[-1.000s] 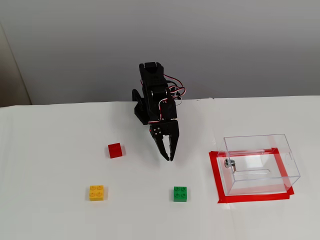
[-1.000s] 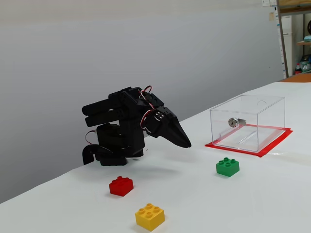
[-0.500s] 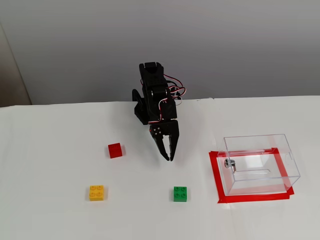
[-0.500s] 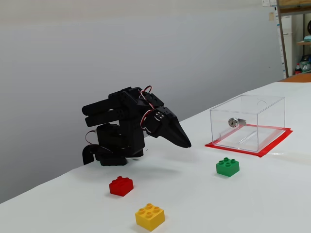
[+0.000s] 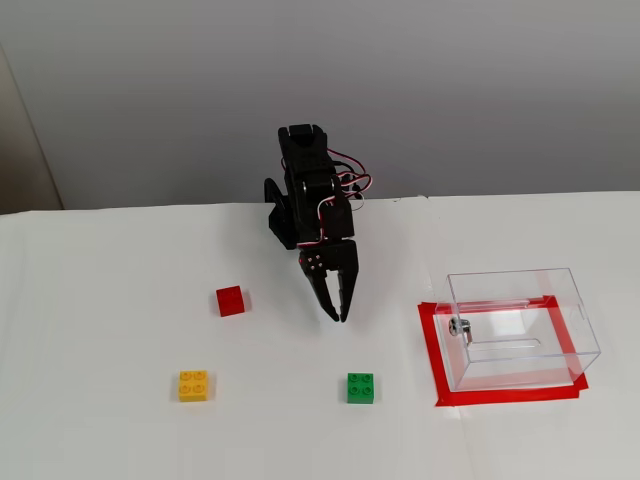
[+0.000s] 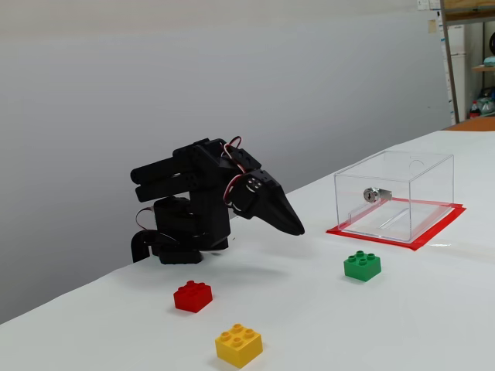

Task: Pick the yellow lego brick and place it into the transparent box

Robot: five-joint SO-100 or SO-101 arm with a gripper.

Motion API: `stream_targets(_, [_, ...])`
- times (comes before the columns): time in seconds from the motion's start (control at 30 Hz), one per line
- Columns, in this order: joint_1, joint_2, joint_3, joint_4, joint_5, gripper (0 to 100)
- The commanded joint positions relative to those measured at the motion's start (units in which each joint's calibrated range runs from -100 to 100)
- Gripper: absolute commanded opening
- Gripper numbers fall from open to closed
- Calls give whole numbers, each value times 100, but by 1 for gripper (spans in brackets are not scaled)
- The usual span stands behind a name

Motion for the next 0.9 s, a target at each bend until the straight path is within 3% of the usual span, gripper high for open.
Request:
stream_targets(0.0, [-38, -25, -403, 18, 18, 2])
stream_targets(0.27, [-38, 246, -1380, 18, -24, 2])
stream_targets(0.57, [43, 2283, -2989, 18, 23, 2])
stream_targets(0.87, [819, 3666, -4408, 18, 23, 2])
